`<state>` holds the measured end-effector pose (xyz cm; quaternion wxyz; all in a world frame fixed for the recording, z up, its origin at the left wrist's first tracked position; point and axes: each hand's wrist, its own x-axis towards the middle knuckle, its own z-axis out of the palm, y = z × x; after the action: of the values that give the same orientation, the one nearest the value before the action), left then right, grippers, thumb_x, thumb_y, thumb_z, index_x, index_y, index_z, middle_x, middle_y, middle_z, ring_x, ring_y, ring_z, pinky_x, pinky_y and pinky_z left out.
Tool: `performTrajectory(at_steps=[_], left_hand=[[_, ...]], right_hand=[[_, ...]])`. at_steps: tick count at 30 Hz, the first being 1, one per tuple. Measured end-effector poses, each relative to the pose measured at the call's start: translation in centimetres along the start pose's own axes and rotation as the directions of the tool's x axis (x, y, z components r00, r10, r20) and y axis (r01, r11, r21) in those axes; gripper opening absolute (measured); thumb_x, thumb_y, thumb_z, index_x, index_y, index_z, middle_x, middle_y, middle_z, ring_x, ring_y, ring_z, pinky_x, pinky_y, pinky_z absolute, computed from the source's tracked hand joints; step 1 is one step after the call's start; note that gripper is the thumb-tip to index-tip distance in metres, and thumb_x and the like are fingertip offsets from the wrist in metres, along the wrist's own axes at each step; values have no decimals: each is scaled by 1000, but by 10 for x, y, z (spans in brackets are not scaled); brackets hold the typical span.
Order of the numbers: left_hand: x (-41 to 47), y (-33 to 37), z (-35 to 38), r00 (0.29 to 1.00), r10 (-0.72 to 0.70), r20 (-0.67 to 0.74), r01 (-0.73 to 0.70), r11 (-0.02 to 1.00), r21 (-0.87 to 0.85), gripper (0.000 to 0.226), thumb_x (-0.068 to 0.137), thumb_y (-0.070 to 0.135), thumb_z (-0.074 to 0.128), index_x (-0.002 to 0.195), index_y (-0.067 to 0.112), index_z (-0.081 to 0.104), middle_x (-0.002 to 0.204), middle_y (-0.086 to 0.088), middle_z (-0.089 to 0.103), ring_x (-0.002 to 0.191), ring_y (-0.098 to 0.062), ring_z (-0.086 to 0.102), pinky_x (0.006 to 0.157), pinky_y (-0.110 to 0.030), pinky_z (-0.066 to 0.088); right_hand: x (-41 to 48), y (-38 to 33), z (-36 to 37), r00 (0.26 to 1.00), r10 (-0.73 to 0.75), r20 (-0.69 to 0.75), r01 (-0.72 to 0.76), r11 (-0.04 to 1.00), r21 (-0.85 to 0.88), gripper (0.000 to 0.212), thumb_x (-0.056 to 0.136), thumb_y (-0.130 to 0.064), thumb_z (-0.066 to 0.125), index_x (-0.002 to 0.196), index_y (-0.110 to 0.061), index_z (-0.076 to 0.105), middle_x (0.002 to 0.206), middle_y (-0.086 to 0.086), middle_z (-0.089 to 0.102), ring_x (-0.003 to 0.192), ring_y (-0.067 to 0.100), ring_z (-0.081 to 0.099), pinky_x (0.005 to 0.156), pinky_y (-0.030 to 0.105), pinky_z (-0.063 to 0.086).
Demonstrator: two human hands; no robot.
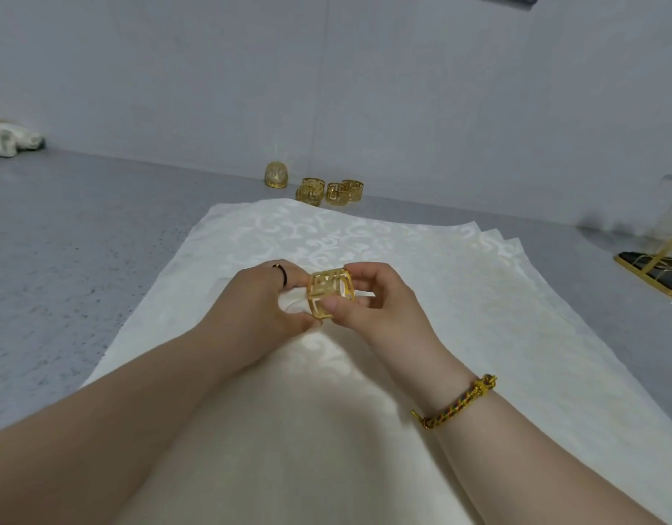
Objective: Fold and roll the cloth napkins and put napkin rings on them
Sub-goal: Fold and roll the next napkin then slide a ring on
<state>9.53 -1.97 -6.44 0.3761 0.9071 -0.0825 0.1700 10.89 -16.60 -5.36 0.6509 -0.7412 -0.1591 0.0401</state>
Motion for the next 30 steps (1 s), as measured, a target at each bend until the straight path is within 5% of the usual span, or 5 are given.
performTrajectory(at_steps=[6,13,18,23,30], left_hand=[[2,5,-3,998,-59,20,58,997,59,53,66,22,79,88,36,33,93,13,54,83,-11,50,61,-14,34],[2,8,0,994,-4,107,-22,970,242,83,67,33,78,135,29,30,106,5,51,94,-14,51,66,-16,25],[1,13,5,1000,-14,10,11,966,258,75,64,48,73,130,27,43,99,9,49,91,-9,50,69,-17,30],[2,8,5,999,19,-38,-8,958,287,52,62,53,72,105,25,59,79,15,45,79,-5,44,60,-11,31],[1,10,5,996,75,-40,-56,933,355,58,63,57,71,111,27,57,89,12,46,83,-2,39,59,-12,30]], right_hand=[[2,0,-5,997,46,56,-47,999,4,32,75,-4,70,86,-28,53,93,-6,58,82,16,59,91,41,51],[3,2,-1,994,99,53,-102,994,50,30,75,-1,69,84,-20,47,93,8,57,81,24,59,88,46,50],[1,12,8,992,120,32,-121,992,39,31,70,-9,76,77,-18,47,93,15,56,82,25,55,79,42,47],[5,5,-3,966,225,123,-245,952,184,18,92,-21,52,83,-6,55,84,11,64,79,19,60,74,25,54],[8,4,-9,946,273,175,-279,960,11,14,86,-17,59,87,-3,60,87,20,62,81,26,58,94,43,47]])
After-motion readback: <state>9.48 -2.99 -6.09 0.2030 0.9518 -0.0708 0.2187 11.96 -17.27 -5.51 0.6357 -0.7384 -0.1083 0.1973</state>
